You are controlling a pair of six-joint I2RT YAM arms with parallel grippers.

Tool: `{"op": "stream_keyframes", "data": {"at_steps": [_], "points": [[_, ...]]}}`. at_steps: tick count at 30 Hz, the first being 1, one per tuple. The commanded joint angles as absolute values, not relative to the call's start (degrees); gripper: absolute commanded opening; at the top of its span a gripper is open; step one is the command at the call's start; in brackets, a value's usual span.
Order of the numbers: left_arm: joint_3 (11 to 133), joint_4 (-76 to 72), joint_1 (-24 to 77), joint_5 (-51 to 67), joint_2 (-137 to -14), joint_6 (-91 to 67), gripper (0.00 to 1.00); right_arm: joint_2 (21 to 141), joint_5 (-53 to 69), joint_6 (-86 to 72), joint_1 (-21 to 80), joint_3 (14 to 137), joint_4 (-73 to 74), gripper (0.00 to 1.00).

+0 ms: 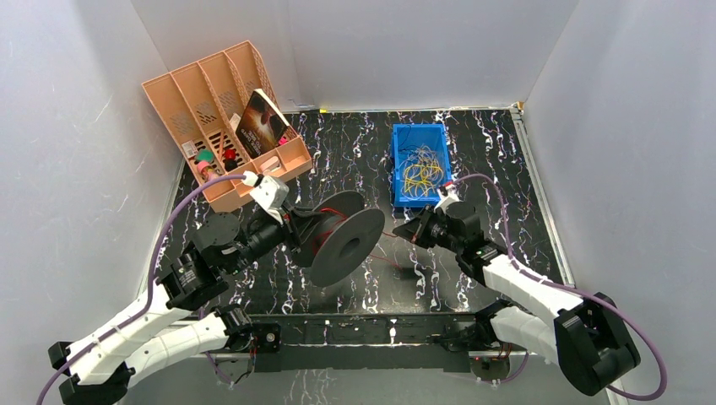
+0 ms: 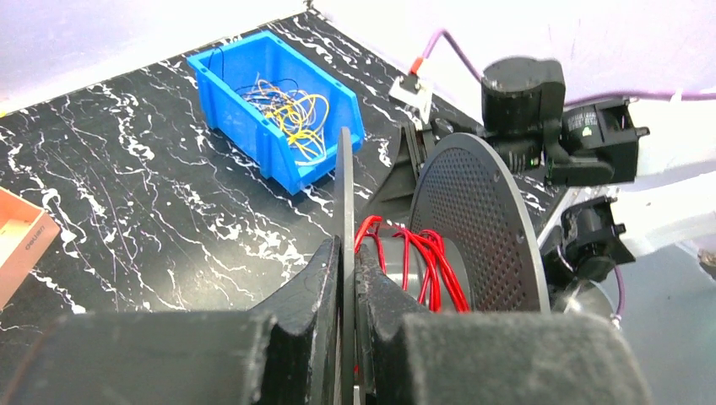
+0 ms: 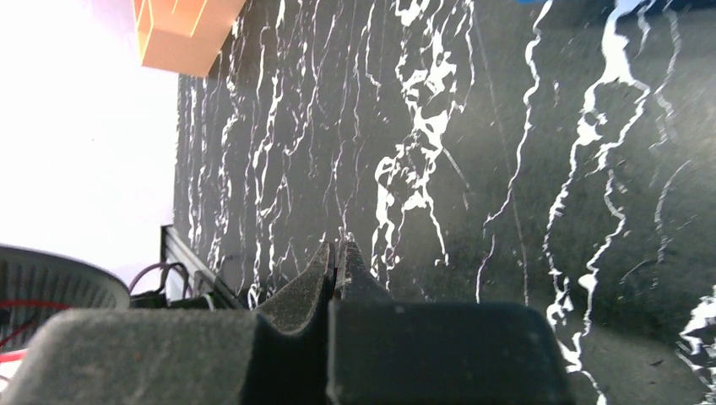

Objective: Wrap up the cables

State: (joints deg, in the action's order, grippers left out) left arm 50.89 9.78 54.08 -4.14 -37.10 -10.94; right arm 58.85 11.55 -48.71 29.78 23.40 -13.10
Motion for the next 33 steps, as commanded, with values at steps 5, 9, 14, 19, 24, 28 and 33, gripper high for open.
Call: {"op": "stream_keyframes", "data": {"at_steps": [5,9,14,19,24,28,33], "points": [[51.34,-6.59,54.09,-9.84,-37.13,-12.81,0.00,57.86,13.45,-56.68,33.49,16.37,-25.22,0.00],[51.25,-8.77,54.15,-12.73,-38.32,-13.35,0.00,57.81,8.92,-59.37,40.00,15.59,-27.75,0.00],[51.15,-10.97,54.08,-15.57,-39.81,-14.34,0.00,58.57,0.94,-63.33,48.74,14.86,-32.05,0.00],[50.02,-12.95,54.09,-17.78,-40.90,-16.94,0.00,59.68,-1.86,-66.06,52.38,15.86,-37.10,0.00],[47.94,-16.26,54.14,-19.38,-41.54,-20.93,0.00,61.08,-2.04,-67.88,54.52,18.08,-41.84,0.00],[46.29,-18.79,54.19,-21.50,-42.04,-23.87,0.00,61.37,-3.01,-68.98,56.82,18.57,-45.69,0.00],[45.25,-21.15,54.12,-22.15,-43.67,-26.69,0.00,60.97,-4.16,-69.68,59.14,19.10,-49.81,0.00]]}}
